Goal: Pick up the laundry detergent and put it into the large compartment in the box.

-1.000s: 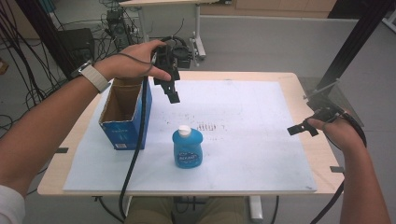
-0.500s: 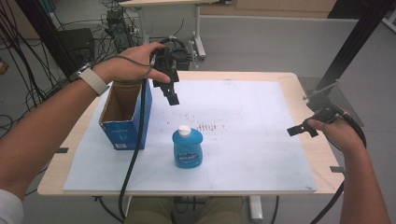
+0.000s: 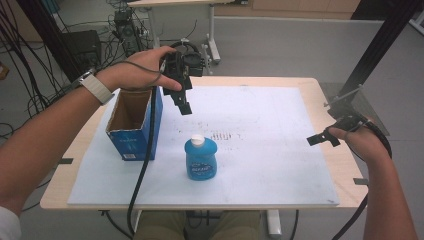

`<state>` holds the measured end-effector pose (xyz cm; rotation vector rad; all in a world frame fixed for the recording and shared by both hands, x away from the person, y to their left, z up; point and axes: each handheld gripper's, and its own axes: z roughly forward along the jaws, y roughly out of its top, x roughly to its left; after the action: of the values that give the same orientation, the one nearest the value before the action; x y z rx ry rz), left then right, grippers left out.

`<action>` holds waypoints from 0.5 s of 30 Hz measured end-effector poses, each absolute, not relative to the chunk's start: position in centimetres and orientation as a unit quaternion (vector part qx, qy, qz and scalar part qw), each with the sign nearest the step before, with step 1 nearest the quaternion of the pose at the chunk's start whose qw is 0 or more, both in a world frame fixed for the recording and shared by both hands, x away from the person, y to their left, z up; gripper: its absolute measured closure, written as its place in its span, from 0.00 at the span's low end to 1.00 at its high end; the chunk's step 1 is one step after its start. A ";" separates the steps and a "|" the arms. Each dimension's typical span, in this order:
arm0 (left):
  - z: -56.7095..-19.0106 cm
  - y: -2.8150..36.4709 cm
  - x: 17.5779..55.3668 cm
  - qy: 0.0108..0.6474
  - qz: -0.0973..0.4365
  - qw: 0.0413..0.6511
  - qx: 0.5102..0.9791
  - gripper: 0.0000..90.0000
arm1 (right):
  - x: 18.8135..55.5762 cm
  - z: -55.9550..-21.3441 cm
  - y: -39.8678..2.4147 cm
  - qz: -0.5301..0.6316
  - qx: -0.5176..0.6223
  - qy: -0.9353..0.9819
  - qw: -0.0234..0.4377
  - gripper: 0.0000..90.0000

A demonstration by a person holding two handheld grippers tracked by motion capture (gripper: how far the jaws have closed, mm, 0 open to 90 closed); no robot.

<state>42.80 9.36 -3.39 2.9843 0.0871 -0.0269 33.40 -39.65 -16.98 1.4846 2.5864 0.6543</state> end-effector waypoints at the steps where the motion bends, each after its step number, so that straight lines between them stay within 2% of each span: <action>1: -3.4 9.4 42.7 0.029 -0.008 0.079 0.996 0.09 | 33.4 -17.0 -39.7 0.214 0.486 0.846 0.044 0.06; 15: -3.1 9.0 41.4 0.017 -0.011 0.077 0.997 0.09 | 33.4 -17.2 -39.6 0.215 0.484 0.847 0.042 0.06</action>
<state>41.39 9.01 -3.08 2.9867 0.0518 -0.0322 33.41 -39.64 -17.18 1.4822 2.5917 0.6584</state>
